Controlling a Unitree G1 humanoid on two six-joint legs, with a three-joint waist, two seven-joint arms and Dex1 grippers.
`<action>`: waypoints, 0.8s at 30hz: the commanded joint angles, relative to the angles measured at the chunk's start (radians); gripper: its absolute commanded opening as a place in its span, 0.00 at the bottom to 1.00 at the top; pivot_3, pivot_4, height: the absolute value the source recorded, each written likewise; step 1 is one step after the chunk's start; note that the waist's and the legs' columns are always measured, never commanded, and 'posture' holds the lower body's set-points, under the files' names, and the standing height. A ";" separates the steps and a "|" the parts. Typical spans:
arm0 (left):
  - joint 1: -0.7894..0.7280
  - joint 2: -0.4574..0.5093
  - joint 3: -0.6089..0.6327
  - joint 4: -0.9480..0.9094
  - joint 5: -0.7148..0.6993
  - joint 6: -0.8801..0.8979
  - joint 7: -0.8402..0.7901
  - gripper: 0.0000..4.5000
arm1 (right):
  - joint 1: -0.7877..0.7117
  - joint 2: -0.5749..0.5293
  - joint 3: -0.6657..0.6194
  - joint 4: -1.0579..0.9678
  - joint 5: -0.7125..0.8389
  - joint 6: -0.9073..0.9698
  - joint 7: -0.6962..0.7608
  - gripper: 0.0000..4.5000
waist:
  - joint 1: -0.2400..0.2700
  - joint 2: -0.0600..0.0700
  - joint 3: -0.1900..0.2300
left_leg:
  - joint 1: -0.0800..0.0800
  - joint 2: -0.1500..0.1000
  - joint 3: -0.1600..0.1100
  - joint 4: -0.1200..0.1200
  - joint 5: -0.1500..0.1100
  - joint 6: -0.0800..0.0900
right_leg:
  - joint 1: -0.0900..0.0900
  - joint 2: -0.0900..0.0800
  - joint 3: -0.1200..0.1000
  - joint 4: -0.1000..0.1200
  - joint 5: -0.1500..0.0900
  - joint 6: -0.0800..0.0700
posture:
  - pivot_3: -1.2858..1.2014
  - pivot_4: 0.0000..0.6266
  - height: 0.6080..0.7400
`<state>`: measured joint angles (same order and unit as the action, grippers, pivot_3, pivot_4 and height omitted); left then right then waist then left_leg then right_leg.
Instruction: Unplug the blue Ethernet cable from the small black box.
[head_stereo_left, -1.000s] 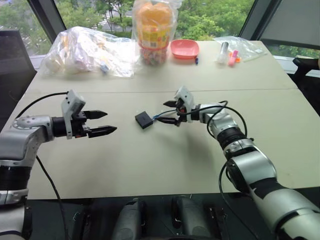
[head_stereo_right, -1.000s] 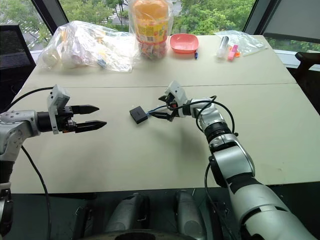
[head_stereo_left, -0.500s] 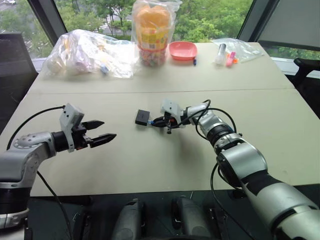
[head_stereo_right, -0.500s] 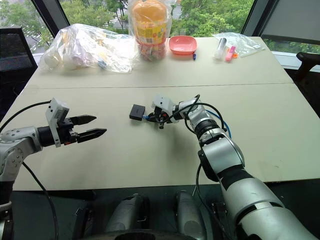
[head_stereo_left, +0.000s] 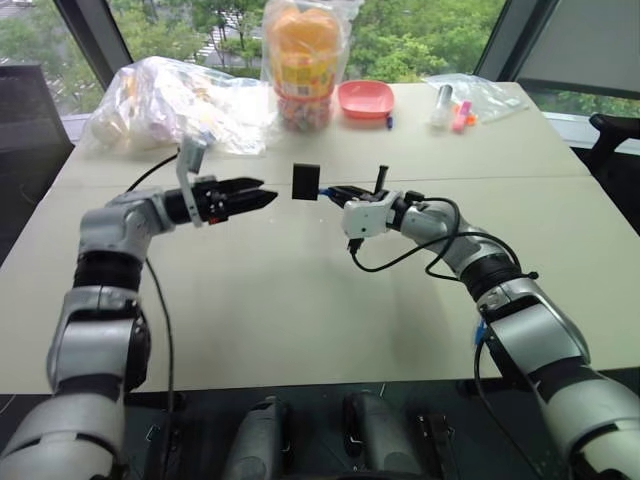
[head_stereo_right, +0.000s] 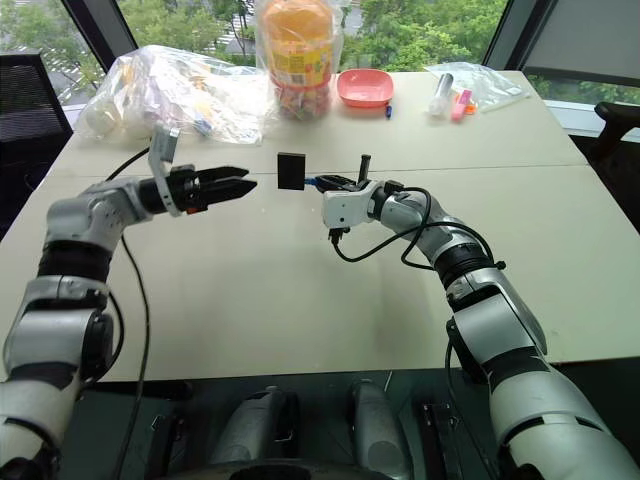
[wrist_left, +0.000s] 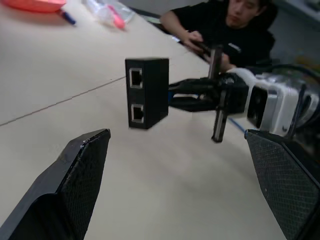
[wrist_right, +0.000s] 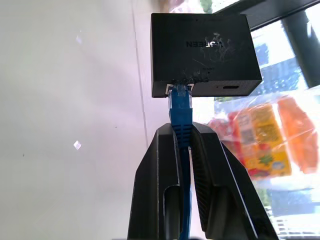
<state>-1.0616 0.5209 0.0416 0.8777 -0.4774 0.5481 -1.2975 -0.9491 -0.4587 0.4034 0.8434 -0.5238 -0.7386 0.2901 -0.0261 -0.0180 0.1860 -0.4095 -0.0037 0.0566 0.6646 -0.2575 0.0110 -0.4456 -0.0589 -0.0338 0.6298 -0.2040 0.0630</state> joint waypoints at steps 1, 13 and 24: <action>-0.107 -0.031 0.006 0.190 0.064 -0.096 -0.047 1.00 | 0.006 -0.017 -0.034 -0.107 0.015 0.010 -0.010 0.01 | -0.007 0.000 0.000 | 0.000 0.000 0.000 0.000 0.000 0.000 | 0.000 0.000 0.000 0.000 -0.001 0.001 | 0.52 0.24 1.00; -0.240 -0.144 0.057 0.382 0.170 -0.228 -0.084 0.38 | 0.094 -0.038 -0.055 -0.282 0.029 0.086 0.031 0.00 | -0.015 -0.001 0.001 | -0.001 0.000 -0.001 0.000 -0.001 0.002 | 0.000 0.000 0.001 0.000 -0.002 0.003 | 0.52 0.24 1.00; -0.210 -0.153 0.090 0.376 0.204 -0.223 -0.095 0.12 | 0.308 -0.057 -0.209 -0.491 0.235 0.338 0.114 0.47 | -0.002 -0.002 0.001 | -0.001 0.000 -0.003 0.001 -0.002 0.003 | 0.001 0.000 0.001 0.000 -0.002 0.004 | 0.52 0.24 1.00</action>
<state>-1.2656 0.3498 0.1004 1.2757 -0.2643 0.3245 -1.3794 -0.6804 -0.5142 0.2741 0.4273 -0.3859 -0.4889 0.3990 -0.0280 -0.0202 0.1872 -0.4103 -0.0040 0.0536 0.6652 -0.2591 0.0137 -0.4444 -0.0589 -0.0328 0.6299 -0.2062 0.0668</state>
